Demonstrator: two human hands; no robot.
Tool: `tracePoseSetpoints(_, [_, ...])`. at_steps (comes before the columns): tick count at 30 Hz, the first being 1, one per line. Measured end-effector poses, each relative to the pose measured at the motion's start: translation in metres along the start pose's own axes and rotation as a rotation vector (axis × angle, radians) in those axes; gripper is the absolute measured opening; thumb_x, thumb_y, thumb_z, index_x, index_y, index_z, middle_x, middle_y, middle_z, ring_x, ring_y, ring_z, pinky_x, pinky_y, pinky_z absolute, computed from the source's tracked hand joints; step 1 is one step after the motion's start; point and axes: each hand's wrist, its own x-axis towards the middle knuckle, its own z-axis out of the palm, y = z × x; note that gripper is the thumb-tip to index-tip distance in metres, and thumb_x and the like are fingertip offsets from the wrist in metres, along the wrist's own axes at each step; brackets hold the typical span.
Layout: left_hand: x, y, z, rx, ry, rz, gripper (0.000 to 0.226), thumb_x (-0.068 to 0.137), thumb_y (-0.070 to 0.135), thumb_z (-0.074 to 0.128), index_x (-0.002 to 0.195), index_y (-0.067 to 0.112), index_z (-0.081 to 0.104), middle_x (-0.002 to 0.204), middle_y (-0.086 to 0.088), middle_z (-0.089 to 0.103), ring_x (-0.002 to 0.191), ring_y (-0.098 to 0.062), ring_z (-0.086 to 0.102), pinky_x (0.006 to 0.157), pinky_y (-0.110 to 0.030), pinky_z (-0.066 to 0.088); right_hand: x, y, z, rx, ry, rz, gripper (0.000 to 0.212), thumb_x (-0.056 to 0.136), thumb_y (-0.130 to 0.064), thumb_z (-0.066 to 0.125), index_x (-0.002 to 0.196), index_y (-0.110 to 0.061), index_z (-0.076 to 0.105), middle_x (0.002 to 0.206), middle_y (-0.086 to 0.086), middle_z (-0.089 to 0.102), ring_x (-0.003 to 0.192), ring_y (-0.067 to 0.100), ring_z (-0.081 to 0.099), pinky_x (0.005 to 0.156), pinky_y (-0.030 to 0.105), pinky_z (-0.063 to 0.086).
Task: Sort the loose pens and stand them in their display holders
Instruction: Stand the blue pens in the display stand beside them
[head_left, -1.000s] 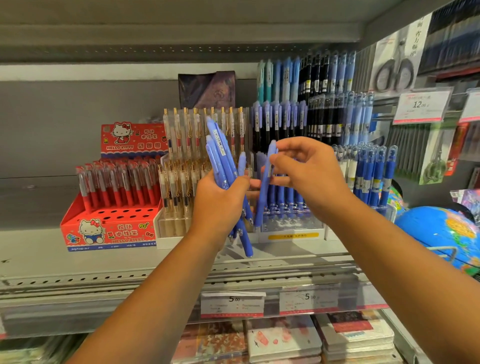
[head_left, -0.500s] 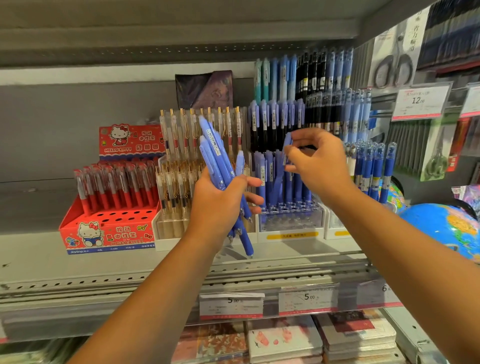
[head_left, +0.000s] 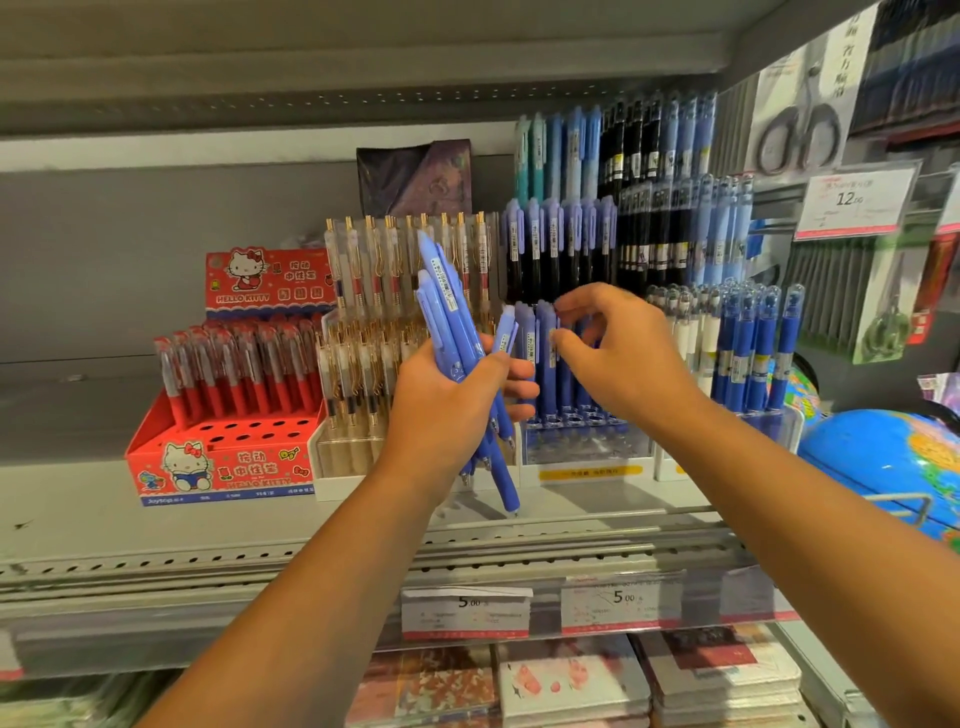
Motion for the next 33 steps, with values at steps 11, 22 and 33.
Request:
tracePoseSetpoints(11, [0.001, -0.004, -0.002, 0.080, -0.039, 0.041, 0.007, 0.097, 0.011, 0.061, 0.102, 0.007, 0.062, 0.076, -0.006, 0.075, 0.071, -0.020, 0.074, 0.059, -0.029, 0.059, -0.016, -0.036, -0.001, 0.697, -0.126, 0.155, 0.016, 0.082, -0.008, 0.076, 0.096, -0.012, 0.070, 0.088, 0.012, 0.071, 0.075, 0.020, 0.070, 0.072, 0.031, 0.059])
tracePoseSetpoints(22, [0.005, -0.007, -0.003, -0.005, 0.025, -0.032, 0.007, 0.099, 0.010, 0.057, 0.093, 0.007, 0.059, 0.073, -0.003, 0.072, 0.071, -0.022, 0.072, 0.060, -0.042, 0.061, 0.000, -0.011, -0.031, 0.769, 0.111, 0.281, 0.012, 0.092, -0.005, 0.064, 0.101, -0.014, 0.067, 0.094, 0.010, 0.067, 0.079, 0.017, 0.071, 0.065, 0.027, 0.059])
tracePoseSetpoints(33, [0.004, -0.007, -0.003, 0.066, -0.059, 0.000, 0.011, 0.099, 0.013, 0.056, 0.103, 0.004, 0.054, 0.069, -0.005, 0.067, 0.050, -0.025, 0.058, 0.057, -0.047, 0.058, 0.012, 0.013, -0.016, 0.318, 0.102, 0.139, 0.015, 0.093, -0.015, 0.065, 0.106, -0.022, 0.063, 0.093, -0.004, 0.066, 0.085, 0.019, 0.068, 0.074, 0.043, 0.060])
